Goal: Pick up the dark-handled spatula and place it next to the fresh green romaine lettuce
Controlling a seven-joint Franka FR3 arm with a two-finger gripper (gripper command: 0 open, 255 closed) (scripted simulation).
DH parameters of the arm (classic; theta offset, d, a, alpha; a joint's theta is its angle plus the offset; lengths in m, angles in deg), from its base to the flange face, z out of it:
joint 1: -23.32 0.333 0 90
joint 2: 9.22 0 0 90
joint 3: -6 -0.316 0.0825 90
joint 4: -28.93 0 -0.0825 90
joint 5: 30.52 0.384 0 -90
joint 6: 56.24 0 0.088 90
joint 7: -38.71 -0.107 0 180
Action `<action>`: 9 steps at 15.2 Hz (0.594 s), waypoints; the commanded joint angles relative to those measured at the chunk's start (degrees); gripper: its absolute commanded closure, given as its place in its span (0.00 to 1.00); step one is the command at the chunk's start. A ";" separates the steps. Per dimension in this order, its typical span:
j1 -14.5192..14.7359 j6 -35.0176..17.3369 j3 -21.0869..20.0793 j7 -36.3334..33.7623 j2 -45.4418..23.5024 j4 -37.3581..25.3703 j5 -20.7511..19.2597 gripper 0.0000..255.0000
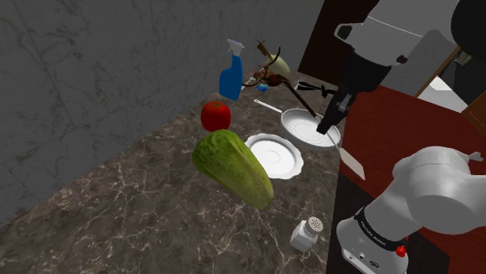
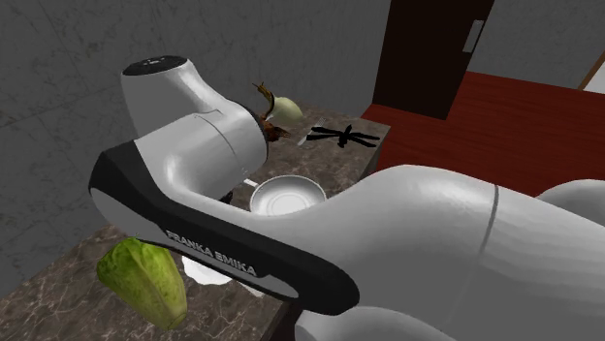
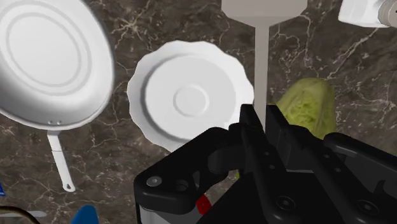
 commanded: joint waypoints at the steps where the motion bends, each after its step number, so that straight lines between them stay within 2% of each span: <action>1: 1.31 0.35 -2.93 -3.07 0.35 -0.38 2.25 1.00; 9: 4.27 0.09 -14.33 -14.31 -2.80 -5.67 9.52 1.00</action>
